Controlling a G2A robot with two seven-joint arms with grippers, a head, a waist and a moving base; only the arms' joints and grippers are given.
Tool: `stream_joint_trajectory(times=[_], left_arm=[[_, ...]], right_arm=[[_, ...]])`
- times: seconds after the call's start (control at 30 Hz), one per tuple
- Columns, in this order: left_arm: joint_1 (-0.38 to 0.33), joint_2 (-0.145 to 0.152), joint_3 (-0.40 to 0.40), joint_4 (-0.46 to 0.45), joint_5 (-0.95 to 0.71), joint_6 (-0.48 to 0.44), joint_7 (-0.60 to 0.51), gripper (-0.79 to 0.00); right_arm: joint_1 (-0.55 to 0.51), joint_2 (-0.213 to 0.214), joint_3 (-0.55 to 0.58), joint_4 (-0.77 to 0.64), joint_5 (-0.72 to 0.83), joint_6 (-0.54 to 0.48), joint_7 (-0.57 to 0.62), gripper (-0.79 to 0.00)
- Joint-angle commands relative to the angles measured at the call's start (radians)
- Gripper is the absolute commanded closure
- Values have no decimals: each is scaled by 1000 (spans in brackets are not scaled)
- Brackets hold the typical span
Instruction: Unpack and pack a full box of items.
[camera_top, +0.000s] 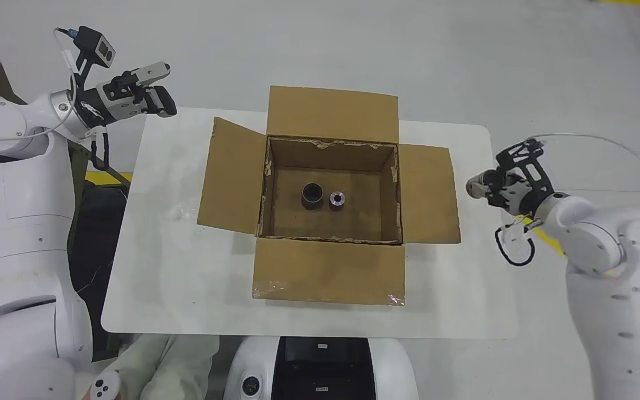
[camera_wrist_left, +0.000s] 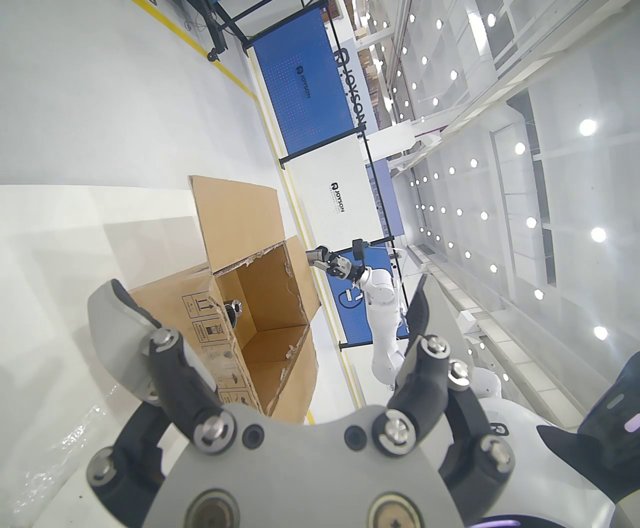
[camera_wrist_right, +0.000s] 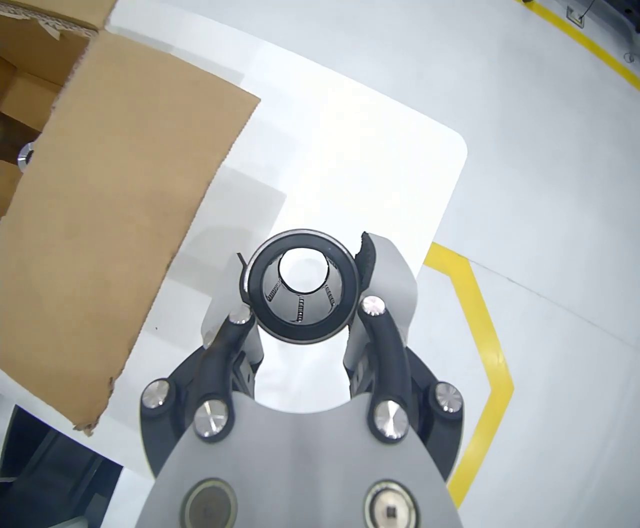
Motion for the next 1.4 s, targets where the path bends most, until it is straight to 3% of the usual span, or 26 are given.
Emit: stream_joint_trajectory(times=[0.0,0.9,1.37], left_arm=[[0,0,0,0,0,0,0,-785],[0,0,0,0,0,0,0,-785],[0,0,0,0,0,0,0,-785]], right_arm=[[3,0,-11,23,-1,9,-9,0],[45,-14,-148,248,-50,182,-129,0],[64,-29,-209,264,-110,363,-130,0]])
